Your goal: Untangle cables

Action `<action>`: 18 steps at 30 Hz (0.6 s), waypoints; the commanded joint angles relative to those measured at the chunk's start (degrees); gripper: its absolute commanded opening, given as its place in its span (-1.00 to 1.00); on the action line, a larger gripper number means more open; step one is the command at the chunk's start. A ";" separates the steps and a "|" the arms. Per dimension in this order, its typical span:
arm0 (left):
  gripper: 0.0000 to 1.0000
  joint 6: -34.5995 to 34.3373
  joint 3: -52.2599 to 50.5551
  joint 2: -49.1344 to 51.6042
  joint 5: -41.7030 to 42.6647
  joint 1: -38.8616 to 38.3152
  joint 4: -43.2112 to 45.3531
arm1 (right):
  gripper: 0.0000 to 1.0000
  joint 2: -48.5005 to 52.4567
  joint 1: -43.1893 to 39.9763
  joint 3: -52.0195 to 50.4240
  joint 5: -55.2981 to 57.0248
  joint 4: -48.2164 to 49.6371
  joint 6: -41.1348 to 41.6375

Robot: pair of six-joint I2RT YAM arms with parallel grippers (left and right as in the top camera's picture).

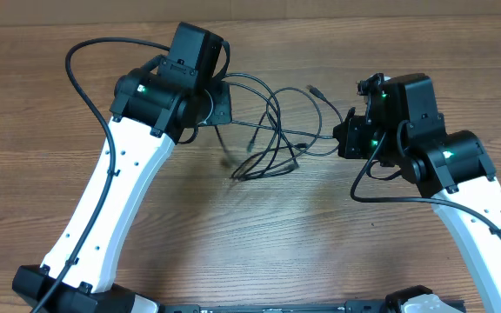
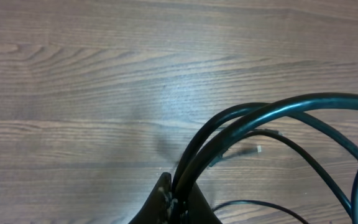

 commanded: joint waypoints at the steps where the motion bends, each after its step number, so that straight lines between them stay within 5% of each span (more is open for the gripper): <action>1: -0.92 1.27 0.74 -5.09 -10.27 2.82 0.52 | -0.90 -1.53 -1.75 1.27 15.47 -1.90 -0.17; 9: -0.92 2.93 0.74 -10.64 -8.07 2.82 4.17 | -0.85 -1.42 -1.68 1.27 14.60 -2.45 -1.92; 12: -0.44 3.78 0.74 -10.43 -7.54 2.82 2.56 | -0.90 -1.42 -1.68 1.27 9.92 -2.16 -2.01; 18: -0.18 3.74 0.70 -9.55 -7.30 2.82 -1.27 | -0.92 -1.44 -1.68 1.27 4.74 -0.68 -3.87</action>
